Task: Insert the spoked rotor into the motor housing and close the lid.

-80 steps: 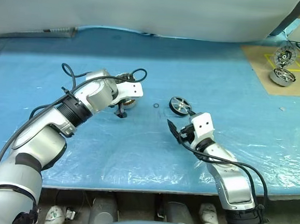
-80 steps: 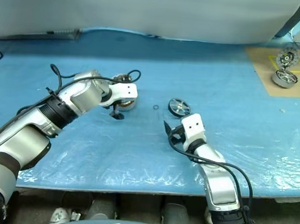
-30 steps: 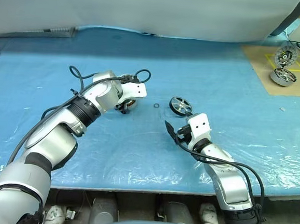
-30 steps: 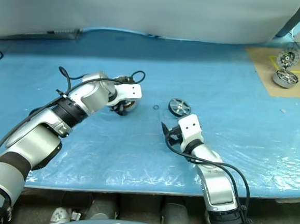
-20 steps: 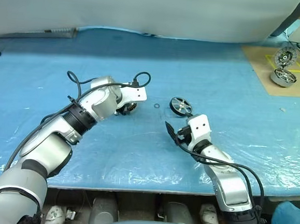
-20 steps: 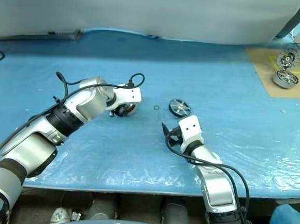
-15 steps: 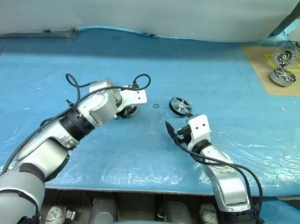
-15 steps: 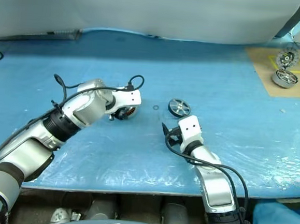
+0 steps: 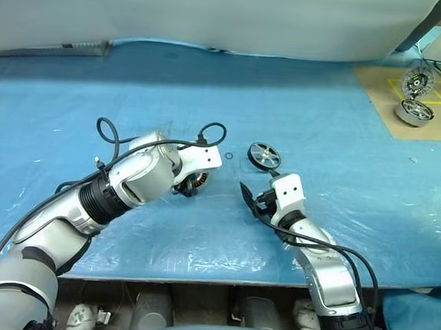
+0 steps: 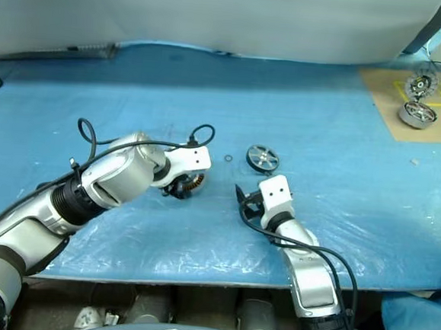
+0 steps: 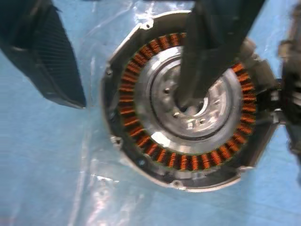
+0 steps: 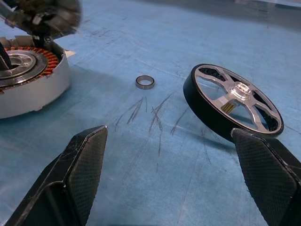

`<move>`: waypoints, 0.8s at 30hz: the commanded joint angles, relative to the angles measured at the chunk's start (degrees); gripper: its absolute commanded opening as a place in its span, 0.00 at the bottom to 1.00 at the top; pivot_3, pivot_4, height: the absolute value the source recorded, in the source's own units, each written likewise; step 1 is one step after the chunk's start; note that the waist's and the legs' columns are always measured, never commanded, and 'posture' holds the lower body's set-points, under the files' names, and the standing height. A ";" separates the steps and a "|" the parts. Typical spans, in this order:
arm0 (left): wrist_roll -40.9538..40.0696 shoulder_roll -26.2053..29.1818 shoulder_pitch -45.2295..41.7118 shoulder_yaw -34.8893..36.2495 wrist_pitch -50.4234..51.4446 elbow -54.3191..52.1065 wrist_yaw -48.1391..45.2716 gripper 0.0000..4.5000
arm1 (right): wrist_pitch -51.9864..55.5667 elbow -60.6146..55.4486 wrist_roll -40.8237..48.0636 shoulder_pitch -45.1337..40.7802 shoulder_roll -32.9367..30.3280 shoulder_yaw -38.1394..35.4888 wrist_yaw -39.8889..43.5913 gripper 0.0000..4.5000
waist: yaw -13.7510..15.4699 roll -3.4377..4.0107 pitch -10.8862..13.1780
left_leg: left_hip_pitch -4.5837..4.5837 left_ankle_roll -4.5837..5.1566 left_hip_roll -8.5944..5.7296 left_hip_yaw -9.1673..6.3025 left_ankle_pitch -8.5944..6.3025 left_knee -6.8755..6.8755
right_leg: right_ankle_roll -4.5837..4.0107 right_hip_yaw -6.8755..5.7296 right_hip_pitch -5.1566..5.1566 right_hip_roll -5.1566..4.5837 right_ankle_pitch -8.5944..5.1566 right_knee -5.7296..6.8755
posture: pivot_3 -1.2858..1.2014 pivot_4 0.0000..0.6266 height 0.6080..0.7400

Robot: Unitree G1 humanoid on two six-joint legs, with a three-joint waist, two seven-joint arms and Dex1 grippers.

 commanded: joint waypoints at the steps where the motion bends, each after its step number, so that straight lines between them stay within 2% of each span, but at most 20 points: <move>1: -2.62 1.08 -3.41 0.98 1.61 -3.23 1.20 0.96 | -1.47 -0.94 0.37 -0.78 -0.31 -0.57 0.63 1.00 | 0.02 0.00 0.03 | -0.04 0.00 0.00 0.00 0.00 0.00 | 0.00 0.00 -0.05 0.01 0.00 0.01 | 0.52 0.24 1.00; 2: -3.43 1.48 -4.41 1.45 1.86 -3.90 1.32 1.00 | -1.44 -0.96 0.39 -0.77 -0.41 -0.60 0.73 1.00 | 0.03 0.01 0.03 | -0.07 -0.01 0.00 0.00 0.00 0.00 | 0.00 0.00 -0.08 0.02 0.01 0.02 | 0.52 0.24 1.00; 9: -10.57 5.54 -9.23 4.62 3.55 -8.34 0.75 1.00 | -1.26 -1.19 0.38 -0.38 -0.59 -0.46 1.07 1.00 | -0.04 0.06 0.09 | -0.08 -0.01 0.00 0.00 0.00 0.00 | 0.00 -0.01 -0.09 0.03 0.01 0.01 | 0.52 0.24 1.00; 14: -17.99 7.27 -8.96 9.18 5.78 -11.11 -0.09 1.00 | -1.06 -1.37 0.39 -0.22 -0.59 -0.40 1.24 1.00 | 0.02 0.08 0.12 | -0.09 -0.01 -0.01 0.00 0.01 0.01 | 0.01 0.00 -0.09 0.02 0.01 0.01 | 0.52 0.24 1.00; 17: -21.99 7.47 -4.03 13.93 5.67 -11.17 1.21 1.00 | -0.99 -1.29 0.43 -0.38 -0.64 -0.43 1.37 1.00 | -0.12 0.12 0.13 | -0.08 -0.01 0.00 0.00 0.00 0.01 | 0.00 0.00 -0.09 0.02 0.01 0.02 | 0.52 0.24 1.00; 19: -24.93 6.12 2.57 20.47 2.71 -10.67 2.59 1.00 | -0.98 -1.30 0.46 -0.43 -0.64 -0.51 1.38 1.00 | -0.27 0.21 0.16 | -0.06 -0.01 0.00 0.01 0.01 0.01 | 0.00 0.01 -0.09 0.03 0.01 0.03 | 0.52 0.24 1.00; 23: -28.01 3.24 20.82 33.81 -13.73 -12.53 6.40 1.00 | -0.93 -1.51 0.64 -0.35 -0.83 -0.85 1.50 1.00 | -0.49 0.22 0.20 | -0.15 -0.01 0.03 -0.03 0.01 0.04 | 0.00 -0.07 -0.12 0.04 0.00 0.04 | 0.52 0.24 1.00; 24: -28.47 1.67 25.36 36.83 -20.48 -13.07 7.38 1.00 | -0.91 -1.63 0.65 -0.28 -0.91 -0.91 1.58 1.00 | -0.38 0.20 0.21 | -0.20 -0.01 0.05 -0.04 0.01 0.07 | 0.00 -0.08 -0.15 0.05 0.01 0.03 | 0.52 0.24 1.00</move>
